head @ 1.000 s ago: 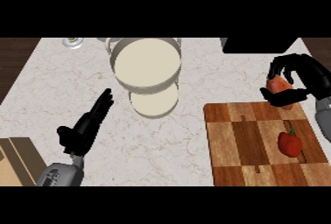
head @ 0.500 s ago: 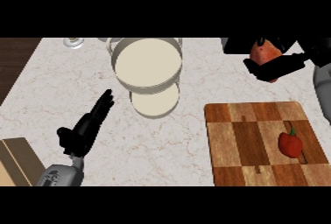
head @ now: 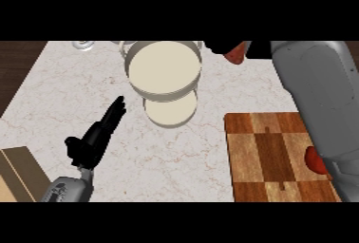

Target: Pick the sweet potato from the cutting board and place it in the tiered basket

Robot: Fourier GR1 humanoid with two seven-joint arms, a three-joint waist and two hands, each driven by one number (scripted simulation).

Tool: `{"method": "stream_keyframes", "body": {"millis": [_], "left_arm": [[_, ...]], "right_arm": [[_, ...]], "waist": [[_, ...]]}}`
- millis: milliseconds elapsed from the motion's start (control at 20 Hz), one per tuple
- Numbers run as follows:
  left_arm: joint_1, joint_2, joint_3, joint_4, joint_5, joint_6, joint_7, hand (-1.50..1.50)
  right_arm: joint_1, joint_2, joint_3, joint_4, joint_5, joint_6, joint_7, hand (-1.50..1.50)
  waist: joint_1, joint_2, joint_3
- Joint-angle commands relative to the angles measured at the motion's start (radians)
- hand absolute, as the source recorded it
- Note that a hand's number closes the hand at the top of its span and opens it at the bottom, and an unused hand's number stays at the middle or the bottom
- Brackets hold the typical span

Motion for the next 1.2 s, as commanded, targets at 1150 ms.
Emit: {"method": "stream_keyframes", "body": {"millis": [1150], "left_arm": [[-0.030,-0.063,-0.010,0.051,-0.043,0.000,-0.026,0.00]], "right_arm": [[-0.379,0.265,0.040,0.756,-0.153,-0.212,-0.202,1.50]], "waist": [[0.038,0.012,-0.004]]}}
